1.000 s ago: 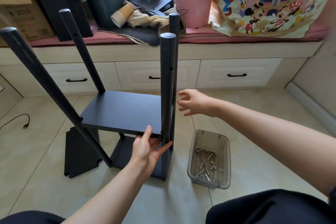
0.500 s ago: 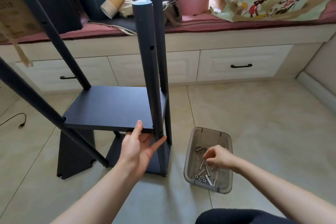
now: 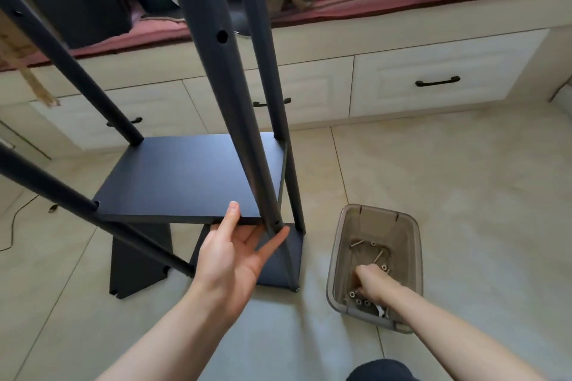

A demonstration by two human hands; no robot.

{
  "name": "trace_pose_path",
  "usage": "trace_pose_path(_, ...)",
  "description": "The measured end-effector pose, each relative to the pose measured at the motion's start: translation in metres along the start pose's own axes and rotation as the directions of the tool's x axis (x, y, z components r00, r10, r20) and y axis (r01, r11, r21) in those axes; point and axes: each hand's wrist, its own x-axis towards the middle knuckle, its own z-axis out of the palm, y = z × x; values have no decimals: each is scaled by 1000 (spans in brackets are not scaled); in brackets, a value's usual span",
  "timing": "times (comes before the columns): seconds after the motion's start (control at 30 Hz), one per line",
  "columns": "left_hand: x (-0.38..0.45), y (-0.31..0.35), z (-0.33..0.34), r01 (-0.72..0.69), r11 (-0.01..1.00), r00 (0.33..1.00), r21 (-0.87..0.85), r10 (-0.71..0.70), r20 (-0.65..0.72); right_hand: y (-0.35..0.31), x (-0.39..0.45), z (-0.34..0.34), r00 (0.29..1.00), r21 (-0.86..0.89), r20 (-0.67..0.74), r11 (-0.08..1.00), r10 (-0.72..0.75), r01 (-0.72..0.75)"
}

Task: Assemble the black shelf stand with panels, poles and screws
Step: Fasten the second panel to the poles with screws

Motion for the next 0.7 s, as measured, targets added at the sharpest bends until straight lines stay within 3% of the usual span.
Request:
trace_pose_path(0.43, -1, 0, 3, -2, 1000, 999, -3, 2, 41, -2, -2, 8, 1000, -52, -6, 998, -27, 27)
trace_pose_path(0.53, -3, 1, 5, 13, 1000, 999, -4, -13, 42, -3, -10, -6, 999, -5, -31, 999, -35, 35)
trace_pose_path(0.7, -2, 2, 5, 37, 999, 997, 22, -39, 71, -3, -44, -40, 977, 231, -211, 971, -19, 68)
